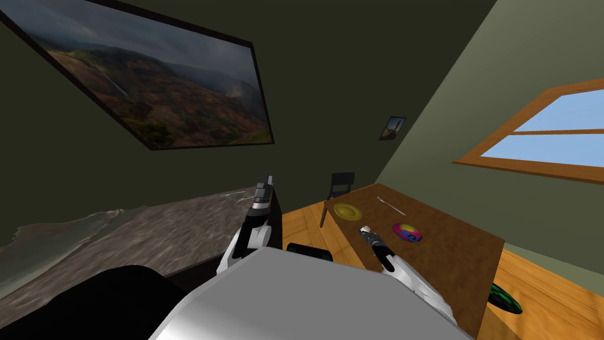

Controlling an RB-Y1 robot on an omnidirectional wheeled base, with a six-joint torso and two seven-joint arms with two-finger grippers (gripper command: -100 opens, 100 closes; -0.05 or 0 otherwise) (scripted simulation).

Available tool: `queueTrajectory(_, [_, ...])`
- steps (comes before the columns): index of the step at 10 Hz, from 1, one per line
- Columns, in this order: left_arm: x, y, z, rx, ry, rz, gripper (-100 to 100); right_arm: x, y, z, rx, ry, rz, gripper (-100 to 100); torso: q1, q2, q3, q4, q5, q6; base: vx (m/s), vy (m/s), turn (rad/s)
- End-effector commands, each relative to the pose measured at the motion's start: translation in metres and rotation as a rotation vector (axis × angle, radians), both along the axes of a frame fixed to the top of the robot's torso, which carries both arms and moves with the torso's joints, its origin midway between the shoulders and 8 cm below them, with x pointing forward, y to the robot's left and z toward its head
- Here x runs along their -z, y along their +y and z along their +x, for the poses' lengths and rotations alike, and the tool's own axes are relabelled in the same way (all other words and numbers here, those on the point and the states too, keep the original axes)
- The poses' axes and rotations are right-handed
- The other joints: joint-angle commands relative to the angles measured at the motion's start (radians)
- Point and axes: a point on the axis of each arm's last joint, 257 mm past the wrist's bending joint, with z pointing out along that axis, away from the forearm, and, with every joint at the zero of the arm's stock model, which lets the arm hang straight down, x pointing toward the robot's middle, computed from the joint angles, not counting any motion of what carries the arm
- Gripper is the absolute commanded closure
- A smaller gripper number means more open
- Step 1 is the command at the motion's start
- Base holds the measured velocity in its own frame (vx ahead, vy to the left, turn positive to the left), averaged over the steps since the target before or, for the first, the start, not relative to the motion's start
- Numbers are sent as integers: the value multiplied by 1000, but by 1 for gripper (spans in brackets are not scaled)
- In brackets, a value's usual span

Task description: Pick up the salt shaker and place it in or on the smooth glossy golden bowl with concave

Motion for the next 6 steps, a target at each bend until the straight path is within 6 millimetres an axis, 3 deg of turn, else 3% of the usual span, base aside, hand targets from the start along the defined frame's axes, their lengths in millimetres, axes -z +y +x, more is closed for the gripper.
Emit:
queueTrajectory(1, [0, 0, 0, 0, 0, 0, 0, 5, 11, 4, -13, 0, -1, -100, 0, 0, 0, 0, 0, 0, 56, -50, -86])
queueTrajectory(3, [0, 0, 0, 0, 0, 0, 0, 10, 25, 7, -27, 0, -1, -100, -3, -3, -2, -1, -1, 0, 70, -68, -68])
queueTrajectory(4, [0, 0, 0, 0, 0, 0, 0, 10, 20, 7, -21, 0, 0, -100, -3, -3, -2, -1, -1, 0, 33, -25, -5])
queueTrajectory(5, [0, 0, 0, 0, 0, 0, 0, 10, 21, 7, -23, 0, -1, 100, -1, -1, -1, 0, 0, 0, 6, -5, 3])
queueTrajectory(6, [0, 0, 0, 0, 0, 0, 0, 10, 21, 7, -23, 0, -1, 100, 1, 0, 0, 0, 0, 0, 0, 0, 0])
